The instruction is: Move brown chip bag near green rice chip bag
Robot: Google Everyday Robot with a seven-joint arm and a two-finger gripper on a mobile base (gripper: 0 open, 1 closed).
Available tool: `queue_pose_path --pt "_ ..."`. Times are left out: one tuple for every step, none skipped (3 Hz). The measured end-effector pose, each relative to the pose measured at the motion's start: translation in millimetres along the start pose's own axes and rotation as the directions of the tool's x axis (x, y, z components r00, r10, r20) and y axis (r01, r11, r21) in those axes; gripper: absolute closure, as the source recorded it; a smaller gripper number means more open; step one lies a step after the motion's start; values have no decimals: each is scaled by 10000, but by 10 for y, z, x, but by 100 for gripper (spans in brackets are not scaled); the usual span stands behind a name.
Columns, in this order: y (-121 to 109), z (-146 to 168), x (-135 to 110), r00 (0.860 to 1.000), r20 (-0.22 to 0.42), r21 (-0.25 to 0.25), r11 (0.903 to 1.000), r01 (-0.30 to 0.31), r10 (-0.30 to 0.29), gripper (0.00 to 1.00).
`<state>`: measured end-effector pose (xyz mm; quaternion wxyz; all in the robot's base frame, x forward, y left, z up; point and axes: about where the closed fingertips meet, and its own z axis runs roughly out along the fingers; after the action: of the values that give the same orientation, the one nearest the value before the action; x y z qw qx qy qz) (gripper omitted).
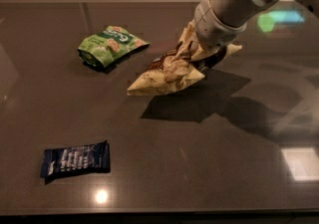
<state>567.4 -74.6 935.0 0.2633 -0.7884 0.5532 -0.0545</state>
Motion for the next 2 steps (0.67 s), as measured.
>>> queue_pose_path --pt "-269 100 -73 9992 369 603 9981 105 -127 100" --pt "-476 233 -175 9967 766 977 9950 203 -278 100"
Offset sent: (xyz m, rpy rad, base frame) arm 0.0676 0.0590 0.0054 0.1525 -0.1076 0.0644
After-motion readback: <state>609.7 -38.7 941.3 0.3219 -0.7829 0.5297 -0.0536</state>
